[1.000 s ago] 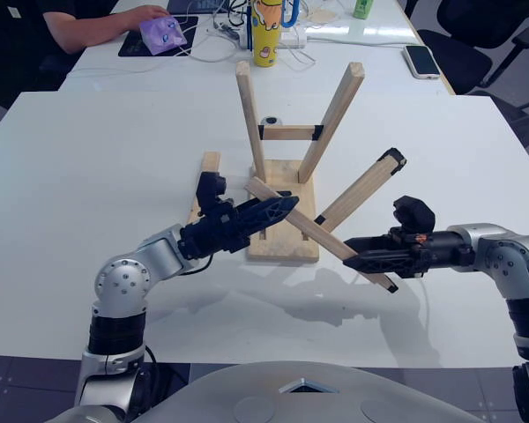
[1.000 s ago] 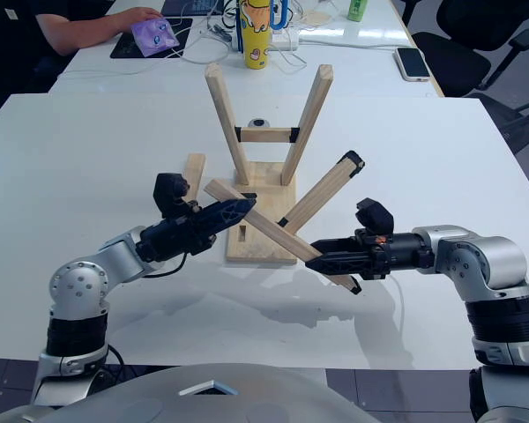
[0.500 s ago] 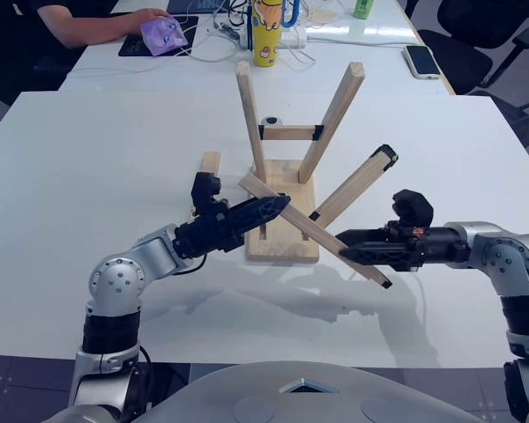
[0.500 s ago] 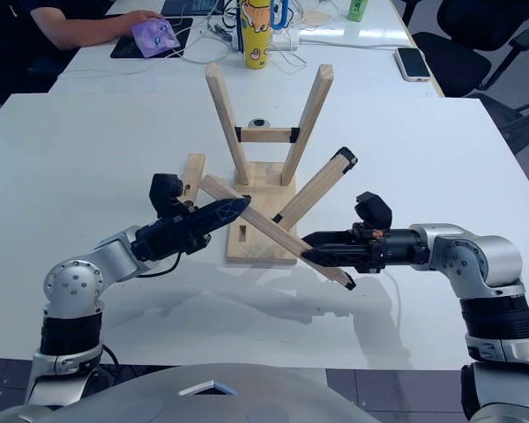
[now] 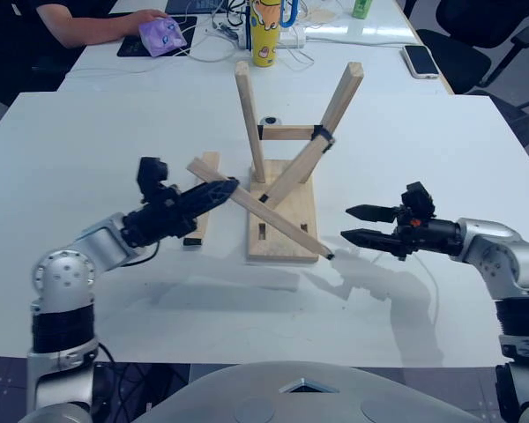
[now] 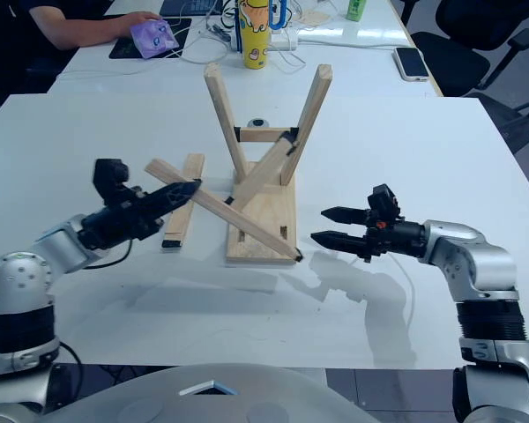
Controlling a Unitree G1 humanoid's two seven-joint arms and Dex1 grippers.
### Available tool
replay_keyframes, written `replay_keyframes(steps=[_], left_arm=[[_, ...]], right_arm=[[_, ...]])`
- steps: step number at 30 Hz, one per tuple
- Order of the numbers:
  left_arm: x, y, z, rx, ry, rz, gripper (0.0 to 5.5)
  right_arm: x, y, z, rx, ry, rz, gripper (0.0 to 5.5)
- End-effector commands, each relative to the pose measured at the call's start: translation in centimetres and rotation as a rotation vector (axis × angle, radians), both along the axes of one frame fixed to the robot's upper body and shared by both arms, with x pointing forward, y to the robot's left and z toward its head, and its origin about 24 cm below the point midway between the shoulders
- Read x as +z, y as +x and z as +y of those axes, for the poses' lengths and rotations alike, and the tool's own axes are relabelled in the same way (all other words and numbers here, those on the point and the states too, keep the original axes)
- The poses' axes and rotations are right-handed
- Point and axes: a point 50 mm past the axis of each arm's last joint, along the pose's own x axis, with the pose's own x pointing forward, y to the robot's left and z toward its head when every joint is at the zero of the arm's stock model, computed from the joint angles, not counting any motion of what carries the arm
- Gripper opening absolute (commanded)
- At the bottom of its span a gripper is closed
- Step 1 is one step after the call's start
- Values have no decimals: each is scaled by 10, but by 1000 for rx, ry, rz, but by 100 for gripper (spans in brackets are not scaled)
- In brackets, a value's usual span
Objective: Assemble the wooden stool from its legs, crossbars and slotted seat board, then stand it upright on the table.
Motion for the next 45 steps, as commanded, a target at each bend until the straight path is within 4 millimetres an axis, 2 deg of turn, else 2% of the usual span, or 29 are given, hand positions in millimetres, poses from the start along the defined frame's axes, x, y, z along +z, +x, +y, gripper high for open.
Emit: replay_keyframes(steps=[1, 5, 10, 14, 20, 22, 25, 28, 30, 33, 36, 40, 45], left_arm=[[25, 12, 20, 58, 59, -110, 202], [33, 18, 25, 111, 112, -189, 202], [38, 22, 22, 123, 168, -264, 202], [39, 24, 18, 128, 229, -309, 202], [35, 24, 12, 125, 282, -346, 202], [35, 24, 9, 120, 311, -367, 202], [37, 27, 5, 118, 373, -433, 202], [43, 32, -4, 85, 433, -517, 202], [47, 35, -10, 49, 476, -566, 202], [47, 36, -17, -8, 508, -595, 202], [44, 38, -21, -49, 524, -601, 202], [40, 37, -23, -82, 541, -593, 202], [32, 35, -22, -117, 561, -562, 202]], right_arm=[[-24, -15, 20, 117, -170, -147, 460], [-33, -20, 30, 190, -234, -218, 460], [-40, -4, 35, 97, -341, -396, 460], [-42, 6, 27, -23, -328, -414, 460], [-35, 18, 12, -85, -363, -464, 460], [-30, 20, 11, -125, -278, -431, 460], [-17, 15, 16, -177, -7, -282, 460], [-1, 1, 19, -186, 262, -88, 415], [5, 3, 21, -264, 358, -29, 381], [-2, 19, 40, -455, 273, -117, 331], [-17, 18, 66, -533, 194, -173, 283], [-36, 7, 96, -484, 124, -173, 225], [-47, 2, 110, -472, 73, -160, 157]])
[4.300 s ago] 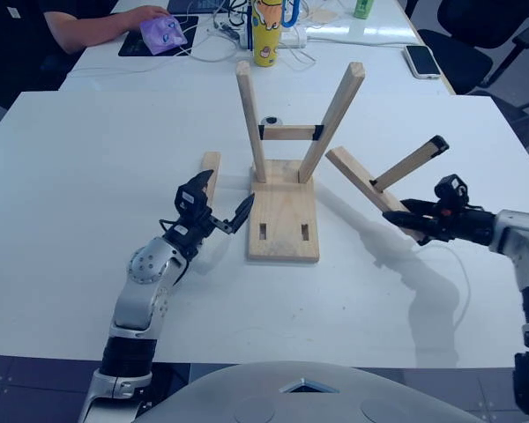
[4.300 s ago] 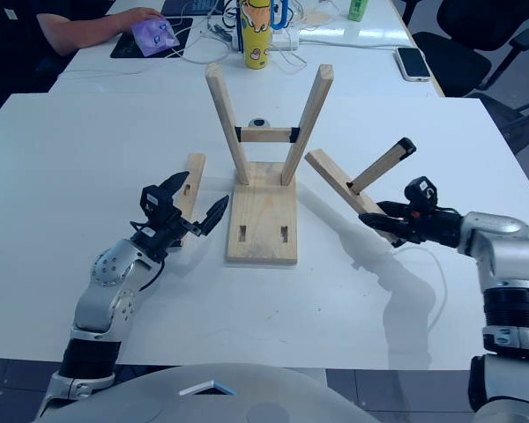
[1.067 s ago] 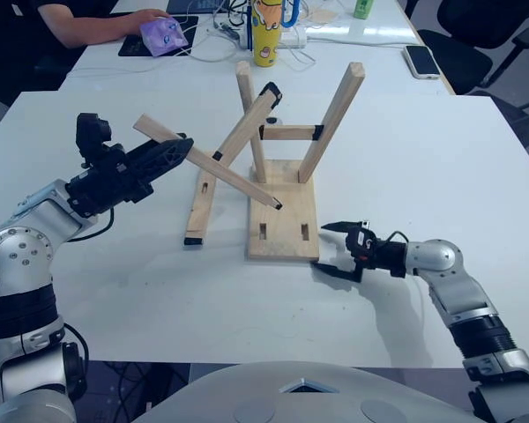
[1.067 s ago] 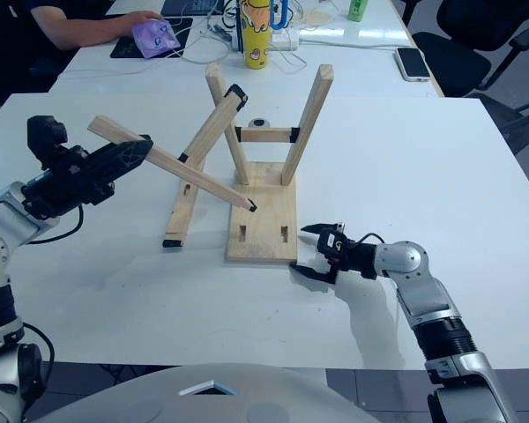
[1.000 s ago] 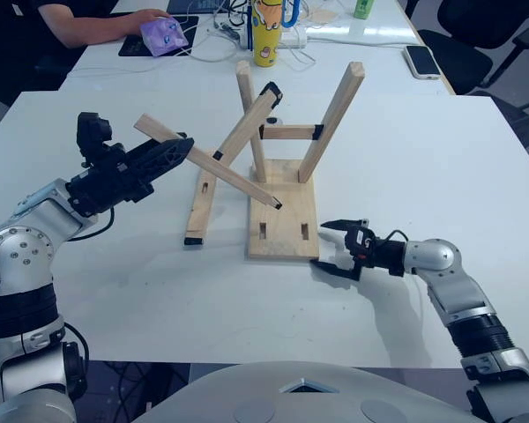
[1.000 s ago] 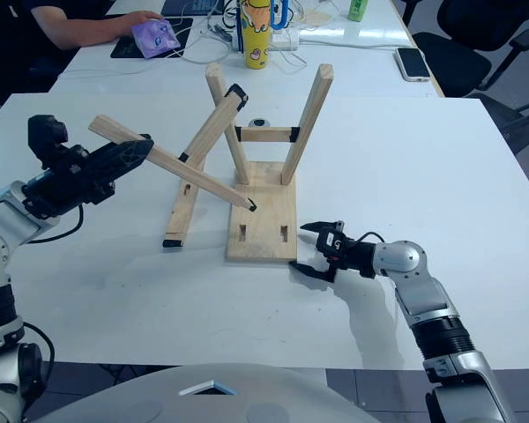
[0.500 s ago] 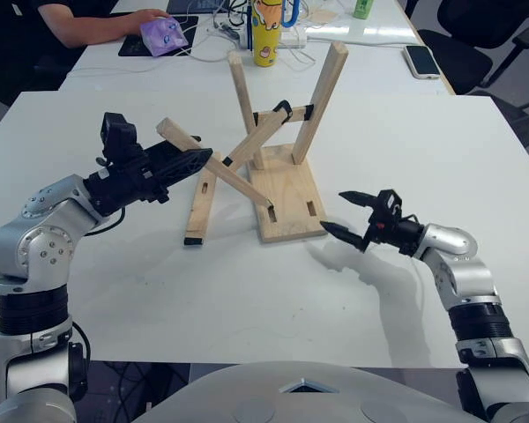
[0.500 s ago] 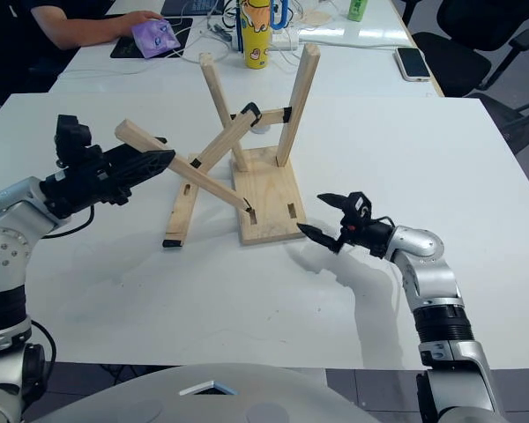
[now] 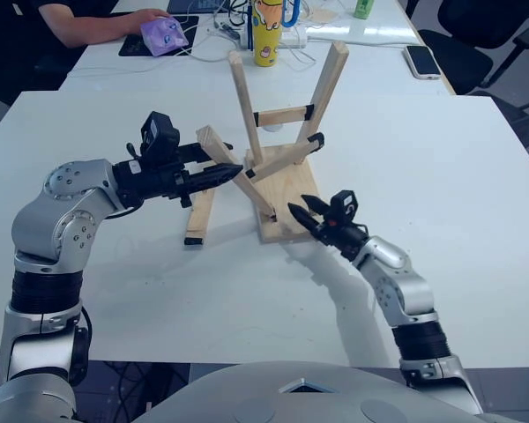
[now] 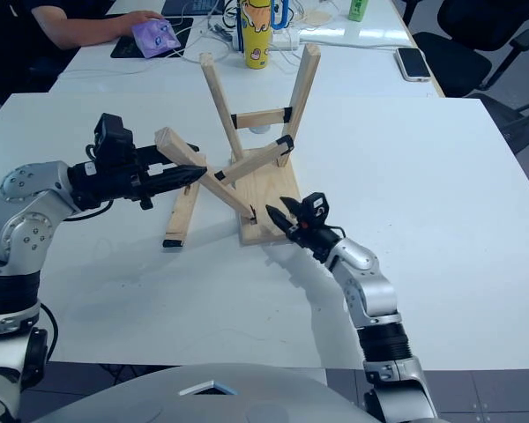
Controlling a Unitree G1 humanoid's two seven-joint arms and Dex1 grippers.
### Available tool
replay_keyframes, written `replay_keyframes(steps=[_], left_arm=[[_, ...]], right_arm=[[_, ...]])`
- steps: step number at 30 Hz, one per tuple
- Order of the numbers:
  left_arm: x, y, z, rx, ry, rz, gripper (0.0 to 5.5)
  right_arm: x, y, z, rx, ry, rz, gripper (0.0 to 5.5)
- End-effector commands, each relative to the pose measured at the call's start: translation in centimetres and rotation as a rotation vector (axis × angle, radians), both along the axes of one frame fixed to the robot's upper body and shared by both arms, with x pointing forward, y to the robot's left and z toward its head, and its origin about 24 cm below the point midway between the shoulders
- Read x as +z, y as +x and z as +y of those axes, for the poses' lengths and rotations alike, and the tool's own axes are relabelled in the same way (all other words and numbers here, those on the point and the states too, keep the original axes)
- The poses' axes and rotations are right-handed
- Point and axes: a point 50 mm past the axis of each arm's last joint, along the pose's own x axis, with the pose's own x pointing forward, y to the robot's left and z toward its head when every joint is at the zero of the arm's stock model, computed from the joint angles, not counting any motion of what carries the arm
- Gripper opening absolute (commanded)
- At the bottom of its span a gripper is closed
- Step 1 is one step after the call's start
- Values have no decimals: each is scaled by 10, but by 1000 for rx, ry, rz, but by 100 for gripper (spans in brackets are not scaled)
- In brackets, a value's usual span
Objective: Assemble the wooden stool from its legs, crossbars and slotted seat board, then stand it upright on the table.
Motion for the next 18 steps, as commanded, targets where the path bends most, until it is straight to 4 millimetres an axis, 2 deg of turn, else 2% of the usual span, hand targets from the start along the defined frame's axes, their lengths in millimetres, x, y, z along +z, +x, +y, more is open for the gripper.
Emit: replay_keyframes(steps=[1, 10, 15, 18], left_arm=[[-3, -1, 2, -16, 46, 9, 202], [-3, 5, 3, -10, 86, -13, 202], [0, 11, 1, -21, 115, -27, 202], [-7, 10, -2, -83, 183, 26, 202]], right_arm=[[-8, -1, 5, -21, -54, 14, 141], [-27, -4, -1, -75, -145, 100, 1], [-34, -9, 5, -29, -182, 137, 0], [-37, -13, 8, -1, -198, 159, 0]])
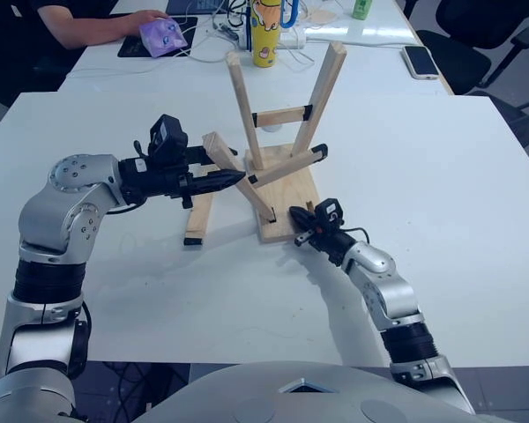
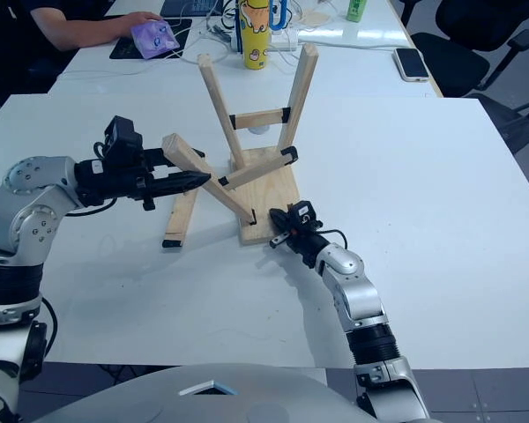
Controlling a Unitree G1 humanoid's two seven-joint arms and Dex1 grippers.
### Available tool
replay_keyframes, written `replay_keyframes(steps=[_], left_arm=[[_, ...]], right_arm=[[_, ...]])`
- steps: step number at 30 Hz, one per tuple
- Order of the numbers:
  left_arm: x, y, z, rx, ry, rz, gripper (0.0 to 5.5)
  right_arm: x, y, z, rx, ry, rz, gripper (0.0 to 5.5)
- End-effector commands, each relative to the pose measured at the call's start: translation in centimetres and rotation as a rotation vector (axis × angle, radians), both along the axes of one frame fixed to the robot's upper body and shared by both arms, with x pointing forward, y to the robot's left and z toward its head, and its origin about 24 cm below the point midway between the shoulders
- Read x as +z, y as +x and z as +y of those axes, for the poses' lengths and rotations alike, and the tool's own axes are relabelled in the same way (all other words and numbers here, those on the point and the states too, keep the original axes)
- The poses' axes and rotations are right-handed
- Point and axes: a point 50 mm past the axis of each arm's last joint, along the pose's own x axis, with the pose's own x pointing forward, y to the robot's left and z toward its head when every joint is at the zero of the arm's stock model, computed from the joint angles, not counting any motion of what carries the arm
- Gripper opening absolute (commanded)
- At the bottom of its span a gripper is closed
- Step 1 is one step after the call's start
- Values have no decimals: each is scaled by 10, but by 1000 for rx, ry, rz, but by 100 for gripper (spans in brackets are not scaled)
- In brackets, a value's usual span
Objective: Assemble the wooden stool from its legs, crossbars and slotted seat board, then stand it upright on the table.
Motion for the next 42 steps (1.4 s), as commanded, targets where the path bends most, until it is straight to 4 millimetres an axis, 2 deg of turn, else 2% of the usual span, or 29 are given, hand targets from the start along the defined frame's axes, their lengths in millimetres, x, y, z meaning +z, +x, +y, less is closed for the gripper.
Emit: replay_keyframes(steps=[1, 5, 8, 17, 25, 27, 32, 33, 37, 42], left_arm=[[-9, 0, -2, -47, 130, 45, 202], [-23, -7, -17, -121, 185, 76, 202], [-39, -6, -20, -94, 213, 101, 202], [-51, 15, -31, -43, 230, 165, 202], [-102, -16, -20, -97, 380, 290, 202], [-99, -14, -22, -83, 335, 282, 202], [-74, 5, -24, 5, 196, 207, 202], [-69, 9, -23, 24, 175, 183, 239], [-51, 18, -22, 68, 94, 116, 295], [-45, 7, -13, 76, 87, 110, 364]], right_arm=[[-25, -16, 5, 46, -54, 145, 0], [-26, -19, 9, 84, -85, 143, 0], [-27, -20, 11, 92, -94, 146, 0], [-30, -16, 3, 11, -112, 137, 0], [-27, -13, 0, -32, -101, 118, 0], [-24, -12, -4, -59, -100, 95, 0], [-31, -14, -6, -50, -134, 126, 0], [-33, -15, -4, -37, -145, 136, 0], [-37, -20, 2, -8, -144, 152, 0], [-39, -22, 4, 11, -164, 152, 0]])
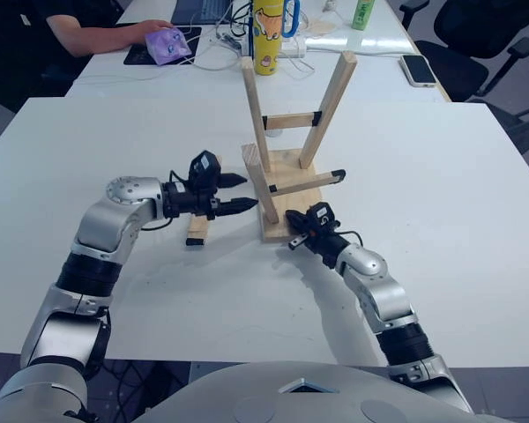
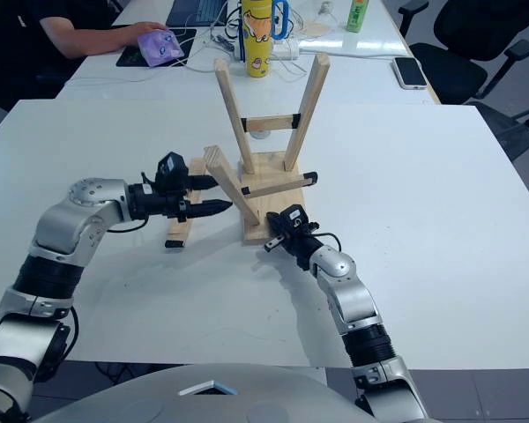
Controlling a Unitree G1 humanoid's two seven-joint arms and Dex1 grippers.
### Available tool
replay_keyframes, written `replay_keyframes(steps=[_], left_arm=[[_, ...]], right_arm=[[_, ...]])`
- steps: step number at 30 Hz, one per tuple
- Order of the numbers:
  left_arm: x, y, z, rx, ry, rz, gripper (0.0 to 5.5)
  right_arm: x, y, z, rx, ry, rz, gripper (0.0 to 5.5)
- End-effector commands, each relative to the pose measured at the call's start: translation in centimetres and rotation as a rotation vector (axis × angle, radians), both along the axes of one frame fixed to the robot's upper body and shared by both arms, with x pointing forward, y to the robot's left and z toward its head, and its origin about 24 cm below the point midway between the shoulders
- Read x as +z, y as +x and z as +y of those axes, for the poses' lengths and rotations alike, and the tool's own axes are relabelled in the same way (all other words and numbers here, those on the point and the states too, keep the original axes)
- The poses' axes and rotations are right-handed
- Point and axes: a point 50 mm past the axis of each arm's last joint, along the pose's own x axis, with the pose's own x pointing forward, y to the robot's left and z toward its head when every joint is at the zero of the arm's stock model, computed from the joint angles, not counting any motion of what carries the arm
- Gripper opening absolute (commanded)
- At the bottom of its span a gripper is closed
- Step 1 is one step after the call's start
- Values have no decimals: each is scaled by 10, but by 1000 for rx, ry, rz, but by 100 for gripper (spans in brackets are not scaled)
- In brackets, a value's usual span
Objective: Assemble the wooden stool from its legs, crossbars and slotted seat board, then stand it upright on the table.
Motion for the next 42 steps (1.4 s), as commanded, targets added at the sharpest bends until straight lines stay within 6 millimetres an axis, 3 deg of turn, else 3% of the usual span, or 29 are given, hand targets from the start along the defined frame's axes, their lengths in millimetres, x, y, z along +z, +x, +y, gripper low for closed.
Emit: replay_keyframes(steps=[1, 3, 6, 10, 13, 14, 17, 21, 24, 27, 29, 32, 33, 34, 35, 37, 39, 42], left_arm=[[4, -13, 16, 17, 22, 2, 378], [1, -23, 34, 58, 74, 18, 395], [11, -25, 59, 156, 85, -18, 440], [72, -5, 73, 336, -181, -222, 401], [142, -9, 38, 233, -549, -374, 355], [157, -13, 25, 186, -621, -394, 339], [179, -26, -6, 60, -743, -378, 295], [199, -34, -22, 26, -876, -386, 234], [202, -37, -31, 10, -900, -365, 194], [176, -32, -49, 4, -838, -264, 145], [132, -26, -64, 48, -653, -193, 119], [33, -21, -83, 121, -187, 8, 69], [9, -25, -82, 123, -58, 39, 58], [-1, -26, -78, 146, -6, 38, 37], [0, -25, -75, 166, -12, 27, 17], [28, -13, -71, 232, -139, -83, 1], [66, -6, -67, 281, -316, -243, 1], [124, -13, -55, 342, -540, -506, 1]], right_arm=[[-32, -18, -5, 5, -83, 159, 0], [-34, -18, -7, 5, -96, 168, 0], [-36, -20, -8, -3, -96, 175, 0], [-38, -22, -8, -2, -92, 185, 0], [-40, -22, -7, 11, -96, 192, 0], [-40, -22, -7, 15, -97, 193, 0], [-41, -21, -6, 31, -103, 197, 0], [-41, -19, -6, 49, -107, 196, 0], [-41, -18, -6, 56, -109, 195, 0], [-42, -19, -6, 57, -109, 198, 0], [-42, -21, -5, 65, -107, 202, 0], [-41, -20, -1, 87, -107, 200, 0], [-41, -19, 0, 93, -107, 198, 0], [-40, -18, 0, 96, -108, 195, 0], [-39, -17, 0, 100, -113, 191, 0], [-39, -17, -2, 91, -113, 191, 0], [-40, -18, -4, 86, -112, 196, 0], [-42, -18, -5, 84, -119, 200, 0]])
